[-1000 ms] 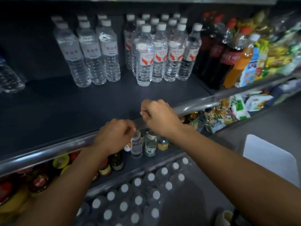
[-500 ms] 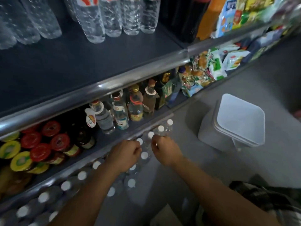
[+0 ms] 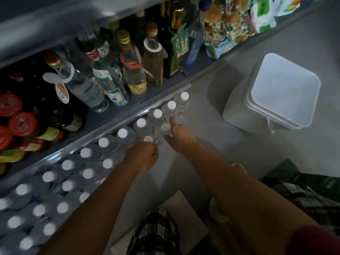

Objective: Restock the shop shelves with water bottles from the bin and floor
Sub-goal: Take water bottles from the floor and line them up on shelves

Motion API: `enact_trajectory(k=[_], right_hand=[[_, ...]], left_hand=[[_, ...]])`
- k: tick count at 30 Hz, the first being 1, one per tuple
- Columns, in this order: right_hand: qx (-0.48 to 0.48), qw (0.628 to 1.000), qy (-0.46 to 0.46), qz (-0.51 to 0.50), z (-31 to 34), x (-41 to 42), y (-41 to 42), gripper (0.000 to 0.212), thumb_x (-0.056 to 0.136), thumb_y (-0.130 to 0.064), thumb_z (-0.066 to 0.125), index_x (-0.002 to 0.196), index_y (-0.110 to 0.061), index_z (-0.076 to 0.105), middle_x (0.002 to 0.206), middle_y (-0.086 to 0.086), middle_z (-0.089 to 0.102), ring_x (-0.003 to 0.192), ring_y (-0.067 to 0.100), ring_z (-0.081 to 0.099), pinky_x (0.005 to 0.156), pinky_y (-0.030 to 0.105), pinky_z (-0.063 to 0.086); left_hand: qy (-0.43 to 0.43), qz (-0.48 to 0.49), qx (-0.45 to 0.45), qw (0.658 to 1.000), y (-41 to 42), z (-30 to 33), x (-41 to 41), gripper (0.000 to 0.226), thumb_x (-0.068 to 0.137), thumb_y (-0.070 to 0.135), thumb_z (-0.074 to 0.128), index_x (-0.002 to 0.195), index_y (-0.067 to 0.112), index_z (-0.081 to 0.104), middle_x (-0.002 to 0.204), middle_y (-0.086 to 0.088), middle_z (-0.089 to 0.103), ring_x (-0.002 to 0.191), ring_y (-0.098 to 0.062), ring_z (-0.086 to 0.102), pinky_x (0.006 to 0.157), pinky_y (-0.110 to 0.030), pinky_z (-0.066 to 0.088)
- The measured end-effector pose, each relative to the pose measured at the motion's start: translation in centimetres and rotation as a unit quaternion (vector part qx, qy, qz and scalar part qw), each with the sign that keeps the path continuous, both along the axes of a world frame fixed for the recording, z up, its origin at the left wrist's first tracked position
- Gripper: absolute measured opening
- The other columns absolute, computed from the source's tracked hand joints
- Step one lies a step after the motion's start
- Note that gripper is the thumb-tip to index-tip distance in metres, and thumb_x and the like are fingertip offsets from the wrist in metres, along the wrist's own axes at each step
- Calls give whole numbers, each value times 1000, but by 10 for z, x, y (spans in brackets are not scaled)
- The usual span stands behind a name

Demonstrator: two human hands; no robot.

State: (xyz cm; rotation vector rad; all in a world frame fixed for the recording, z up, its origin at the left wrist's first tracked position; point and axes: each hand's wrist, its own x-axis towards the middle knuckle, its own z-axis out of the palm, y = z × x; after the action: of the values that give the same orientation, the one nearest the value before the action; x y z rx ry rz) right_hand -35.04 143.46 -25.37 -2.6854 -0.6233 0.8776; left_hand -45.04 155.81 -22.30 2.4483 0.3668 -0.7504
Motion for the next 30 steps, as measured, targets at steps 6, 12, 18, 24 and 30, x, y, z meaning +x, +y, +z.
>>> enact_trajectory(k=[6,12,18,24,30], right_hand=[[-22,998,-8,54,-28,11,15,71,92,-39,56,146,-11,19,131,21,51,118,38,53,93,44,44],[-31,995,-53,79,-39,17,25,57,96,-25,52,143,-7,26,126,20,55,113,37,56,89,43,45],[-6,997,-34,62,-13,27,6,53,93,-28,53,138,-8,33,122,23,56,109,41,55,85,41,44],[52,997,-41,47,59,41,-17,42,87,-28,61,122,-8,47,114,23,61,103,42,57,81,39,42],[102,987,-113,59,154,45,-18,31,85,-27,64,105,-6,53,101,21,64,95,40,58,71,37,37]], left_hand=[[15,3,2,1000,-2,-15,4,24,96,28,47,94,10,64,102,-15,66,99,-33,61,82,-39,50],[9,8,9,1000,-2,-24,5,23,96,29,47,99,15,65,103,-10,67,99,-30,62,76,-32,44],[-10,13,-2,1000,6,-2,18,22,94,29,49,97,16,67,101,-8,68,97,-29,63,80,-35,50],[-59,-5,6,998,15,45,35,20,92,29,50,86,17,65,96,-11,67,93,-31,63,74,-35,50],[-130,-32,18,991,26,115,49,19,93,27,49,88,16,64,95,-12,68,93,-32,63,74,-39,51]])
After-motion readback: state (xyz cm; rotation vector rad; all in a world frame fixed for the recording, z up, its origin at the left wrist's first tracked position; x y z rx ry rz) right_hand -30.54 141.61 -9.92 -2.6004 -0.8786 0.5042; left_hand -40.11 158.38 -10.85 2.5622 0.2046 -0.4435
